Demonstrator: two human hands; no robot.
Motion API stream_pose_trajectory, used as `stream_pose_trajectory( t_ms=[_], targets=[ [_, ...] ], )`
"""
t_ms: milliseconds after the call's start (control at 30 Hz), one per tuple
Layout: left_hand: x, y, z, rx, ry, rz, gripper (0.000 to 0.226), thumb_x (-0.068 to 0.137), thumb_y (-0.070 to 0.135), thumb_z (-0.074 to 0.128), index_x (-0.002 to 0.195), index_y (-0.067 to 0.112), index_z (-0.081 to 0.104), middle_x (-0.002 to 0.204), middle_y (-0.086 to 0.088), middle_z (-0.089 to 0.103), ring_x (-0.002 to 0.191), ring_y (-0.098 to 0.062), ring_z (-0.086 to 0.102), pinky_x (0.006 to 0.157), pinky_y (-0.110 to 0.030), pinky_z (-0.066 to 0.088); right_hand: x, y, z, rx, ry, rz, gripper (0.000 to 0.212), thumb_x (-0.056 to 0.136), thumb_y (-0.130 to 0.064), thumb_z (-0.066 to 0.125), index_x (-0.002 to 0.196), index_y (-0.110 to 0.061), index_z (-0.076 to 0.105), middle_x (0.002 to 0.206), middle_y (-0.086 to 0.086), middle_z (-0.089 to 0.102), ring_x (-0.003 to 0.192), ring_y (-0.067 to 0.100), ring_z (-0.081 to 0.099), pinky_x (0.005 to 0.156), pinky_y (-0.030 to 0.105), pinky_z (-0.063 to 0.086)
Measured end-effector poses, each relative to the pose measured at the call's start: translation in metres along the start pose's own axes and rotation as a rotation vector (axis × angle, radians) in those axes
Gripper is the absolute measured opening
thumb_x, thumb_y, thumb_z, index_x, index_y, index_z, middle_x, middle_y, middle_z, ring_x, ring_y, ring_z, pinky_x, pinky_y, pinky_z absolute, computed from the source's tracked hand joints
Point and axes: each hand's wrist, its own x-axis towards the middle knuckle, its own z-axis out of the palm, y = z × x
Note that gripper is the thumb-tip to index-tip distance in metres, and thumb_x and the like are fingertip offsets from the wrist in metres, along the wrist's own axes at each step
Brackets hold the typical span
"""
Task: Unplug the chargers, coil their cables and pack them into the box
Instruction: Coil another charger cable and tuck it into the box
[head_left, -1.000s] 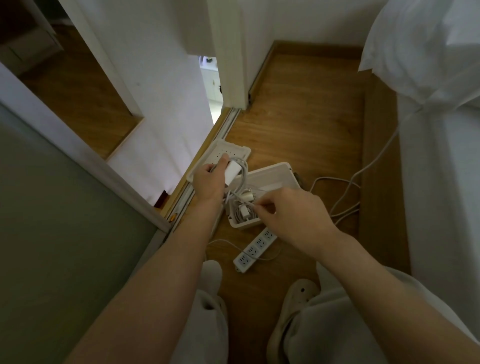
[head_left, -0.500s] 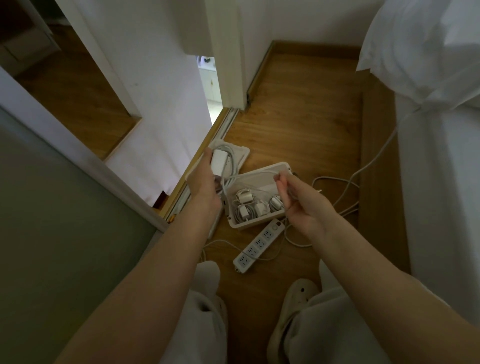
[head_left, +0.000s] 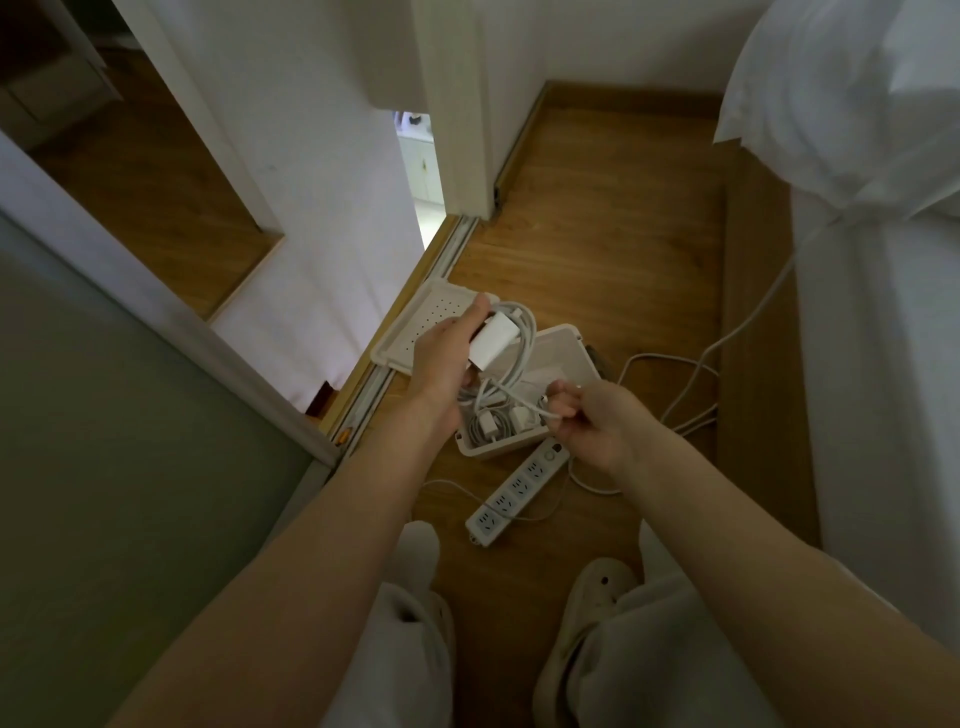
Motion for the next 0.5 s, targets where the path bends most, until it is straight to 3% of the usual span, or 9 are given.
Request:
stream_pose_trajectory(
  t_ms=[67, 133, 333, 500],
  targets=[
    [-0.002, -0.001, 0.003, 0.072, 0.017, 0.068, 0.043, 0.087, 0.047, 0.061, 0.105, 0.009, 0.066, 0.102, -0.016, 0.069, 0.085, -0.028, 0.065, 0.068, -0.036, 0.053, 0.003, 0.006, 0.0, -0.419, 0.01, -0.123, 0.024, 0.101, -0.01, 0.033, 0.091, -0.009, 0.055, 0.063, -0.001, 0.044, 0.042, 0.005, 0.029, 0.037, 0.015, 0.027],
    [-0.005, 0.0, 0.005, 0.114, 0.047, 0.128, 0.035, 0.088, 0.046, 0.06, 0.097, 0.013, 0.065, 0.102, -0.015, 0.069, 0.087, -0.027, 0.066, 0.073, -0.038, 0.054, 0.004, 0.009, 0.0, -0.69, 0.003, -0.268, 0.024, 0.101, -0.017, 0.037, 0.09, -0.018, 0.059, 0.066, -0.002, 0.049, 0.047, 0.007, 0.033, 0.043, 0.018, 0.028],
    [0.0, 0.002, -0.002, 0.143, 0.11, 0.189, 0.032, 0.089, 0.043, 0.059, 0.094, 0.012, 0.065, 0.101, -0.015, 0.069, 0.095, -0.03, 0.067, 0.08, -0.043, 0.055, 0.001, 0.008, 0.0, -0.89, -0.073, -0.382, 0.028, 0.1, -0.016, 0.04, 0.083, -0.024, 0.061, 0.076, -0.004, 0.057, 0.051, 0.008, 0.038, 0.048, 0.018, 0.035],
    [0.009, 0.001, -0.006, 0.112, 0.079, 0.081, 0.037, 0.088, 0.048, 0.059, 0.098, 0.013, 0.067, 0.105, -0.016, 0.069, 0.096, -0.033, 0.066, 0.089, -0.048, 0.052, 0.005, 0.006, 0.001, -1.048, -0.083, -0.503, 0.034, 0.1, -0.01, 0.038, 0.076, -0.023, 0.058, 0.076, -0.003, 0.05, 0.055, 0.008, 0.04, 0.044, 0.014, 0.036]
  ],
)
